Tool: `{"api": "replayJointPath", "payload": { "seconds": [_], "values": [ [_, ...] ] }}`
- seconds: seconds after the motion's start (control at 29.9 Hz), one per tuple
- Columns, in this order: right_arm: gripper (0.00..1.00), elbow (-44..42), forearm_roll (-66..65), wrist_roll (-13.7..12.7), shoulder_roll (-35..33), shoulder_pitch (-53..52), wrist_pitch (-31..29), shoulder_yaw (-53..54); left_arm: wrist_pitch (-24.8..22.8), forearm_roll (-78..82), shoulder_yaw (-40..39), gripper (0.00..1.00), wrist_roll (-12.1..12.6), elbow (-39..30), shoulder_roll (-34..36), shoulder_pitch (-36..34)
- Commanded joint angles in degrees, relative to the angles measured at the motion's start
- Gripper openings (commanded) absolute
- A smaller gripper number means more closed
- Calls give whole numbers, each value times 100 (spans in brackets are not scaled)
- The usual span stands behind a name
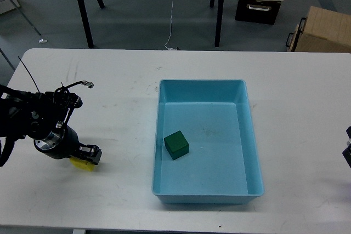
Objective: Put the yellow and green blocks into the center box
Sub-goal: 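Close the left gripper on the yellow cube, then carry the yellow cube into the tub beside the green cube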
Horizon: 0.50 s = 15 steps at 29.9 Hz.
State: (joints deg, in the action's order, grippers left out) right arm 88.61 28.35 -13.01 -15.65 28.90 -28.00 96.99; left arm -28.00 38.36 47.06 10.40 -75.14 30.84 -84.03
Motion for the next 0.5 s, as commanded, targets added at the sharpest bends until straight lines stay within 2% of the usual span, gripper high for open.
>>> {"api": "replayJointPath", "payload": {
  "seconds": [0.0,0.1,0.23,0.37,0.47],
  "values": [
    [100,8,3,0,0,10,0,4,0,-4,-4,0,85,-18,54,-69],
    [100,-1,-5,0,0,36,0,-5,0,-65,-13,0,76,-202,37,-437],
    [100,16,3,0,0,45,0,-31,0,-284,-4,0,-38,-484,-182,-1429],
    [100,16,3,9,0,98,0,-5,0,-926,40,0,-117,-467,-954,-2379],
    [100,16,3,9,0,124,0,22,0,-1269,40,0,-284,-467,-1719,-2889]
  ]
}}
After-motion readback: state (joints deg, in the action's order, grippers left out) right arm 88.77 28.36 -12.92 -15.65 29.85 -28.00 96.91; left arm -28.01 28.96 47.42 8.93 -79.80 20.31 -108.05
